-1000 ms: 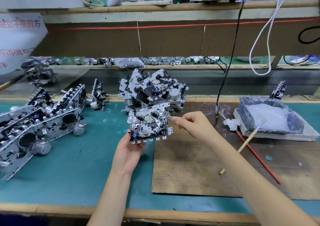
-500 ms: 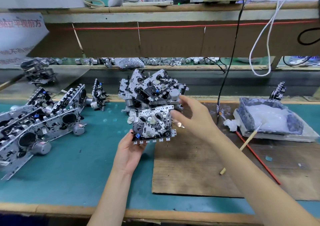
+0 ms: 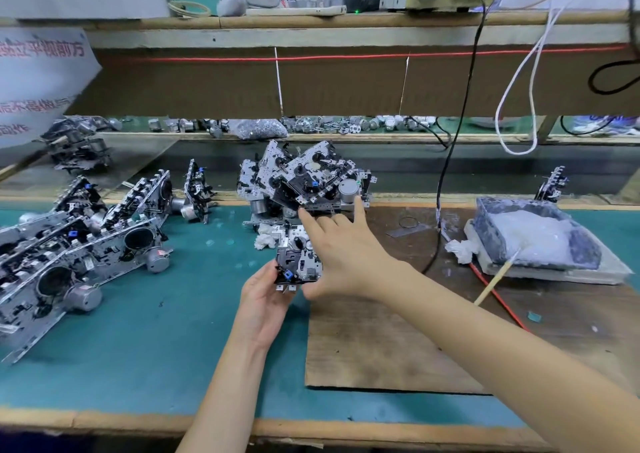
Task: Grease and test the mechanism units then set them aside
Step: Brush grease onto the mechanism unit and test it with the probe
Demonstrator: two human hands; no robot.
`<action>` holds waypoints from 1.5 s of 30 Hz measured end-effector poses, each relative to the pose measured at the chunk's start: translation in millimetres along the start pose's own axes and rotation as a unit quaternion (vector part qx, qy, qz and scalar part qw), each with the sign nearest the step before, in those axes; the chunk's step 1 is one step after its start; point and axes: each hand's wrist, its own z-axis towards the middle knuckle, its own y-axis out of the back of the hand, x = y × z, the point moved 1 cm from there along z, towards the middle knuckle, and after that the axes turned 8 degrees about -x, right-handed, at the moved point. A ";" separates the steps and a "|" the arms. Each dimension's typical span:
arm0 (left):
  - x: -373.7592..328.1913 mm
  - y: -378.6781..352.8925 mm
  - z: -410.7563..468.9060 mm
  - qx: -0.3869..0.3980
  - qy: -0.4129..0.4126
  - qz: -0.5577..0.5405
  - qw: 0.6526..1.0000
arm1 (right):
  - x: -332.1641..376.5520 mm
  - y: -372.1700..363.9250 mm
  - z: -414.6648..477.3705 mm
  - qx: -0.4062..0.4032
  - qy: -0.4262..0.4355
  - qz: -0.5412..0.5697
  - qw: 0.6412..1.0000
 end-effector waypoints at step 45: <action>4.3 -0.1 2.9 0.010 0.006 0.009 1.000 | -57.3 57.8 -91.7 -0.283 -0.200 0.460 0.818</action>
